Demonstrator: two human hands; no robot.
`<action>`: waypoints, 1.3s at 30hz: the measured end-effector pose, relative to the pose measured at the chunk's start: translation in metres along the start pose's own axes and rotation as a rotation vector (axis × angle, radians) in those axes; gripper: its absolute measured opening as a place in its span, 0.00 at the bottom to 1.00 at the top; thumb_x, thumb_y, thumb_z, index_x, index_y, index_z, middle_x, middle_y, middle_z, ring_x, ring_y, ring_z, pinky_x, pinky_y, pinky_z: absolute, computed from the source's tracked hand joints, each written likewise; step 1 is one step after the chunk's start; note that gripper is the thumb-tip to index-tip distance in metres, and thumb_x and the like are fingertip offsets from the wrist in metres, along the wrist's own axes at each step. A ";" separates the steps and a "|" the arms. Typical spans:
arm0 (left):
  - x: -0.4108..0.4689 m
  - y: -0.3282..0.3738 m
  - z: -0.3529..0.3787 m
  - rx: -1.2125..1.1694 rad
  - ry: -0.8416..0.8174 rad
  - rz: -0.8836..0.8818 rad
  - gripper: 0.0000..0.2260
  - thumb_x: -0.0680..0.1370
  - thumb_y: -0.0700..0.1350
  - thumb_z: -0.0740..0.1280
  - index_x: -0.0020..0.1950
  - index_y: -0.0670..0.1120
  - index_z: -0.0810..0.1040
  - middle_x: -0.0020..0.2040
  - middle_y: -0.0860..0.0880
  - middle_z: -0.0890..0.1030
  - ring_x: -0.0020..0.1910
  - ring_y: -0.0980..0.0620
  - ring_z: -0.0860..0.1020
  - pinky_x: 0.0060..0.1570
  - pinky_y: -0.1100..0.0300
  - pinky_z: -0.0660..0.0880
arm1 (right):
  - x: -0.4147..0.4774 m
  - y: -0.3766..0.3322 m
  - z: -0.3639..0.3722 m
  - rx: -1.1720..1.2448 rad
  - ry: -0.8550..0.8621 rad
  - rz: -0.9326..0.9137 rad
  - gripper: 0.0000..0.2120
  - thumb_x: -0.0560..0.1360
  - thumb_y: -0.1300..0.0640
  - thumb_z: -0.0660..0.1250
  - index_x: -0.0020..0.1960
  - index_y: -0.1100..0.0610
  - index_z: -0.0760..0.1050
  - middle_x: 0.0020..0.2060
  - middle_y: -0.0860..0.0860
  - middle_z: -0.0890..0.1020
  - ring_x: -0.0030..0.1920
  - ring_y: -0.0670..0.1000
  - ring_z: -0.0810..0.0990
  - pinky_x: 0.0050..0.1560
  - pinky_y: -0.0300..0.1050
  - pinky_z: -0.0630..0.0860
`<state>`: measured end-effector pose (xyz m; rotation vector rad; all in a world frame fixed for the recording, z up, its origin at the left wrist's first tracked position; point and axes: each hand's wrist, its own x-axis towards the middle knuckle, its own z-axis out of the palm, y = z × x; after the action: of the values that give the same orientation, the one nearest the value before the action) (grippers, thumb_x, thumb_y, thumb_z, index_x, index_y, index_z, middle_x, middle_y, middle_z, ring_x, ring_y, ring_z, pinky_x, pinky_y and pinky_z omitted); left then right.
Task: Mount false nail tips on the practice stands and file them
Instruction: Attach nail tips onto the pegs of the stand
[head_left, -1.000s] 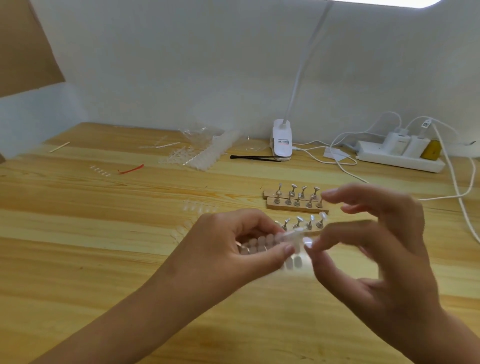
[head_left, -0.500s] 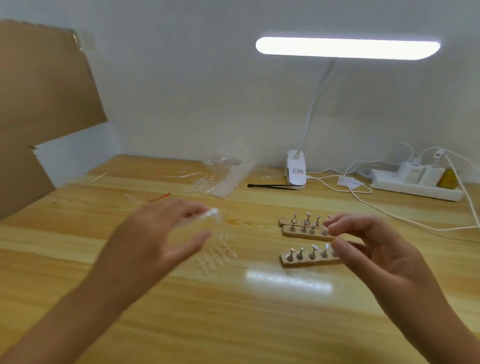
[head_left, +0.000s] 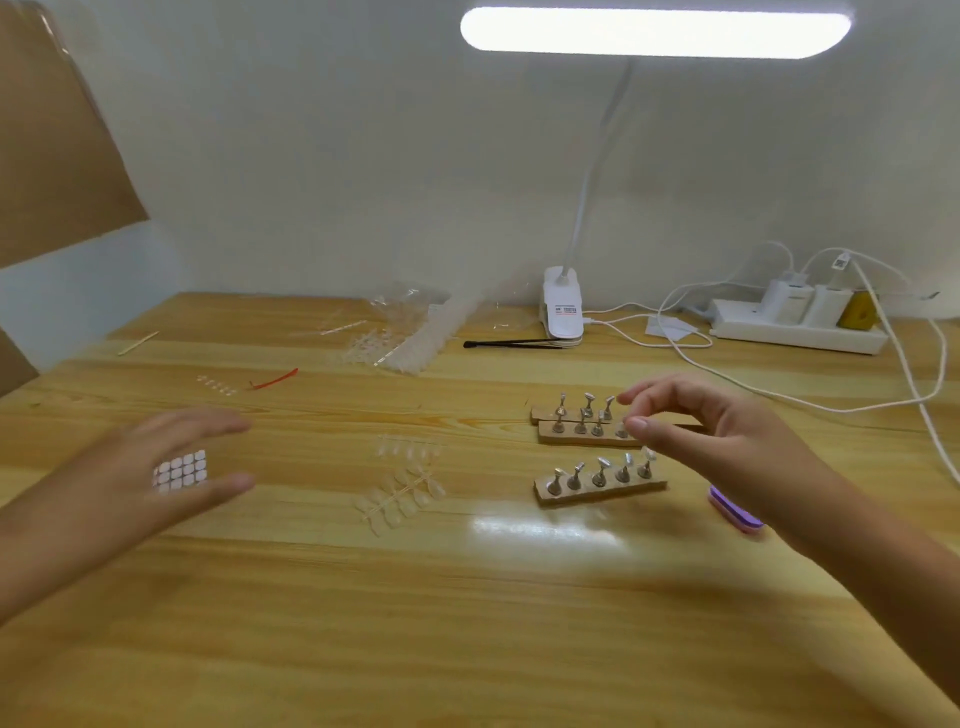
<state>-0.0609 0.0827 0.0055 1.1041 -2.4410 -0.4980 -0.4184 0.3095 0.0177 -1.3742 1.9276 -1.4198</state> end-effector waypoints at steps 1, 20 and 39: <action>0.008 0.022 0.004 -0.063 0.015 0.025 0.17 0.68 0.67 0.72 0.57 0.72 0.77 0.61 0.73 0.74 0.64 0.70 0.69 0.65 0.55 0.66 | -0.001 0.005 0.006 0.024 0.055 -0.033 0.11 0.65 0.47 0.70 0.42 0.53 0.81 0.50 0.43 0.82 0.50 0.42 0.81 0.46 0.31 0.76; 0.029 0.169 0.154 0.111 0.213 0.662 0.08 0.75 0.47 0.74 0.53 0.50 0.86 0.49 0.53 0.84 0.50 0.46 0.82 0.53 0.44 0.75 | -0.013 0.036 0.022 0.106 0.283 -0.195 0.06 0.75 0.63 0.69 0.44 0.53 0.78 0.50 0.49 0.78 0.56 0.49 0.78 0.59 0.55 0.75; 0.034 0.173 0.154 0.046 0.224 0.581 0.06 0.72 0.40 0.77 0.44 0.46 0.80 0.42 0.53 0.82 0.47 0.48 0.82 0.63 0.38 0.71 | -0.012 0.036 0.023 0.088 0.239 -0.183 0.06 0.75 0.62 0.69 0.44 0.52 0.77 0.50 0.44 0.77 0.56 0.45 0.77 0.58 0.47 0.76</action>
<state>-0.2659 0.1874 -0.0353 0.3938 -2.4223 -0.1239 -0.4130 0.3085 -0.0261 -1.4256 1.8930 -1.8065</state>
